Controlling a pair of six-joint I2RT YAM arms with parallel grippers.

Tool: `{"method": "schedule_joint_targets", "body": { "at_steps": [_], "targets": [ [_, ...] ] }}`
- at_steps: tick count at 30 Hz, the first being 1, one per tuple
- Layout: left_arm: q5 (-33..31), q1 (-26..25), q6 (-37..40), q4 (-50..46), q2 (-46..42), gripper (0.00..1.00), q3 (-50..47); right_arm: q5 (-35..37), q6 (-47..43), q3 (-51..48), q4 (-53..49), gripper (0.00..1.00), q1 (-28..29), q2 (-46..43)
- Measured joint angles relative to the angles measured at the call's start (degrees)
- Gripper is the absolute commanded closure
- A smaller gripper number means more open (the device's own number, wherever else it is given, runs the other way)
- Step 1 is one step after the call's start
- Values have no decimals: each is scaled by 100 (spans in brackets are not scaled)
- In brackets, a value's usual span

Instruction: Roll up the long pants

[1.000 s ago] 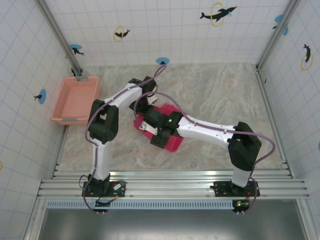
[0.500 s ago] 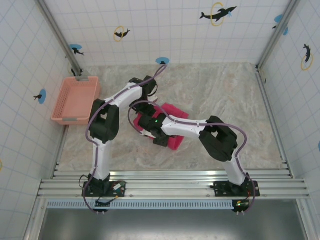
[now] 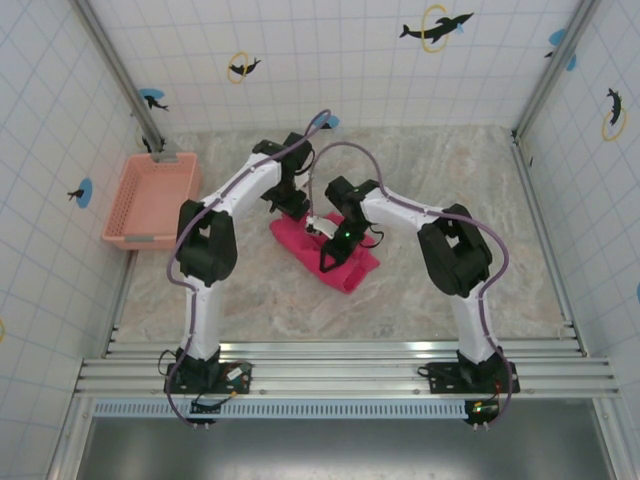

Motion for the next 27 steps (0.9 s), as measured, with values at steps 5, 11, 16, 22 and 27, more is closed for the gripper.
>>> {"method": "schedule_joint_targets", "body": {
  "at_steps": [5,11,16,22,27],
  "targets": [
    [-299,140,-42,-184,-13,3,376,-1292,356,-374,122,82,-385,4],
    [-313,149,-297,-210,-46,3,258,-2120,824,-769,575,80,-1091,4],
    [-144,42,-496,-184,-66,3,87,-2433,1185,-1115,1121,81,-1598,81],
    [249,-247,-723,0,-66,3,85,-2920,1445,-1088,1327,81,-1742,433],
    [621,-422,-815,251,-66,3,52,-3088,1552,-977,1362,81,-1744,586]
  ]
}}
